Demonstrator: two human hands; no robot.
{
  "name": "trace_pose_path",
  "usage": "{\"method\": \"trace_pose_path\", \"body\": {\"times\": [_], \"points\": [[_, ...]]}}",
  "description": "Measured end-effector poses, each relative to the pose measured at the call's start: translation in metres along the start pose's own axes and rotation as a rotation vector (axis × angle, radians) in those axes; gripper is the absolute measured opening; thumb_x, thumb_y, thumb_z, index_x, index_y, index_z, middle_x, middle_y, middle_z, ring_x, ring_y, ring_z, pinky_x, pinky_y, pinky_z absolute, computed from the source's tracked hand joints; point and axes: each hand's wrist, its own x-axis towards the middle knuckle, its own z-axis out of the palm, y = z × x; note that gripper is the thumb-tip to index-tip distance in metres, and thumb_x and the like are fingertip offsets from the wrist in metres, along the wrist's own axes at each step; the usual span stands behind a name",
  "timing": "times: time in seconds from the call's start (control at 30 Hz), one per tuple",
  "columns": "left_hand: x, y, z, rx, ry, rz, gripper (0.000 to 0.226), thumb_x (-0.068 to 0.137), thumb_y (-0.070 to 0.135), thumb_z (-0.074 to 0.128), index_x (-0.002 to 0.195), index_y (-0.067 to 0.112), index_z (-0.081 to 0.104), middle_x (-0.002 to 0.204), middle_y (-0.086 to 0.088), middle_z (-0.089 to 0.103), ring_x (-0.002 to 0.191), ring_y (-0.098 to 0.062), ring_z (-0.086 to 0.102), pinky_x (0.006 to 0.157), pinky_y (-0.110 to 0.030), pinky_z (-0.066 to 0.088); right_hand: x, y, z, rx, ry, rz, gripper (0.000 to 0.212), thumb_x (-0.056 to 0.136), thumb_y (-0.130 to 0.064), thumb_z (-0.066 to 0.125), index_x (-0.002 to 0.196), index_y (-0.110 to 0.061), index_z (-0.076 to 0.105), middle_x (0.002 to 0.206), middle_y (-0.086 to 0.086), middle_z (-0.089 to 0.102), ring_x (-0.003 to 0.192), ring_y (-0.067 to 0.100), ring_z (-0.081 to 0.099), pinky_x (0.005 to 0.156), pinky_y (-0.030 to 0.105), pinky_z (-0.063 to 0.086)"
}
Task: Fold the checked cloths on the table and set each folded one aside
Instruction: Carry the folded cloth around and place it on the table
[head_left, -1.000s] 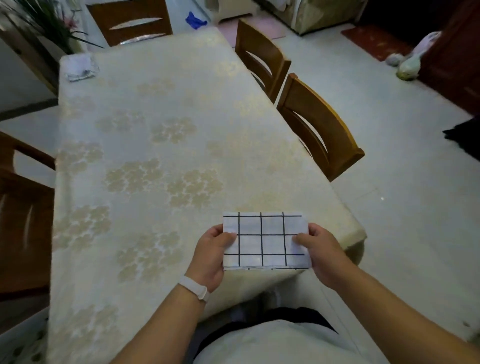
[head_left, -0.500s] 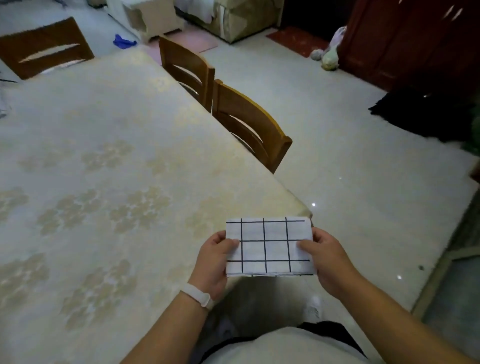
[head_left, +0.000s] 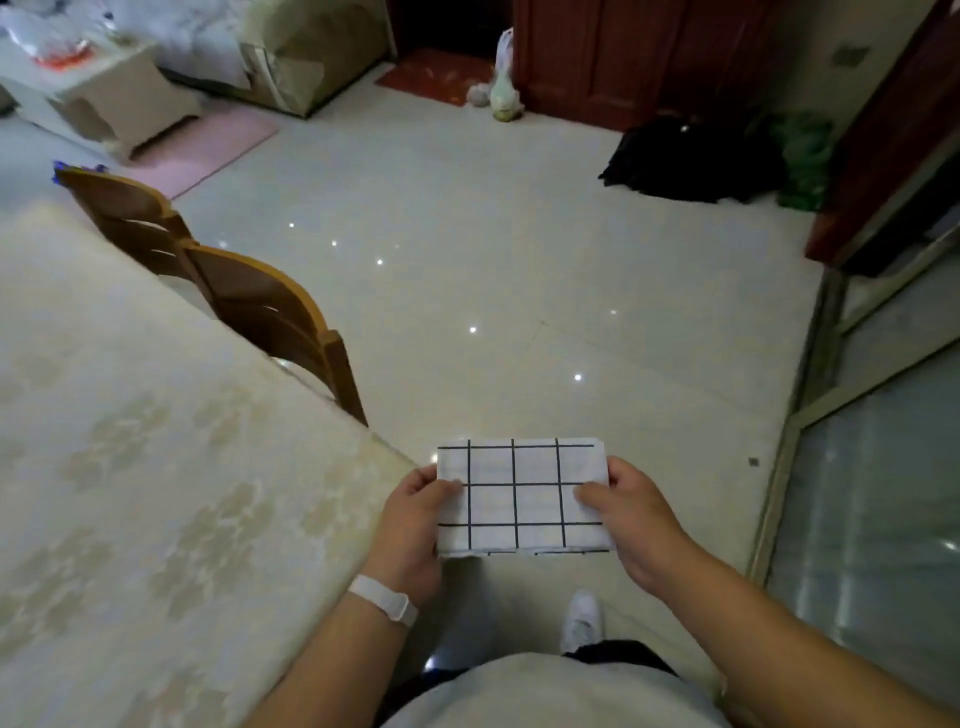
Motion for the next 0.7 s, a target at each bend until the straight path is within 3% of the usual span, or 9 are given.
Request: {"method": "trace_pose_path", "body": {"times": [0.13,0.27,0.47,0.7], "points": [[0.006,-0.004,0.066,0.044,-0.041,-0.007,0.020,0.087,-0.002,0.057,0.106,0.003,0.061,0.102,-0.025,0.070,0.095,-0.042,0.066,0.090,-0.063,0.050,0.018,-0.012,-0.060,0.052,0.053,-0.011,0.019,0.086,0.003,0.058,0.093,-0.012,0.067,0.091,0.013,0.073,0.091,0.037,0.068,0.083,0.052,0.055],[0.010,-0.005,0.116,0.106,-0.086,-0.009,0.014,0.088,-0.003,0.055,0.095,0.006,0.063,0.083,-0.016,0.073,0.080,-0.036,0.068,0.080,-0.052,0.055,0.030,-0.017,-0.104,0.093,0.125,-0.027,0.017,0.084,0.002,0.060,0.094,-0.011,0.067,0.093,0.014,0.073,0.092,0.037,0.068,0.083,0.052,0.055],[0.026,0.002,0.164,0.207,-0.131,0.004,0.015,0.086,-0.001,0.056,0.097,0.005,0.065,0.099,-0.024,0.071,0.088,-0.038,0.066,0.082,-0.055,0.053,0.048,-0.023,-0.137,0.183,0.204,-0.018,0.019,0.084,0.002,0.059,0.092,-0.013,0.068,0.090,0.011,0.074,0.087,0.031,0.069,0.083,0.051,0.055],[0.070,0.013,0.189,0.204,-0.174,-0.022,0.018,0.087,0.003,0.057,0.103,0.006,0.064,0.101,-0.021,0.070,0.090,-0.036,0.065,0.080,-0.050,0.054,0.080,-0.040,-0.146,0.217,0.244,0.000,0.021,0.085,0.005,0.058,0.091,-0.012,0.067,0.090,0.011,0.074,0.084,0.027,0.069,0.081,0.045,0.055]]}}
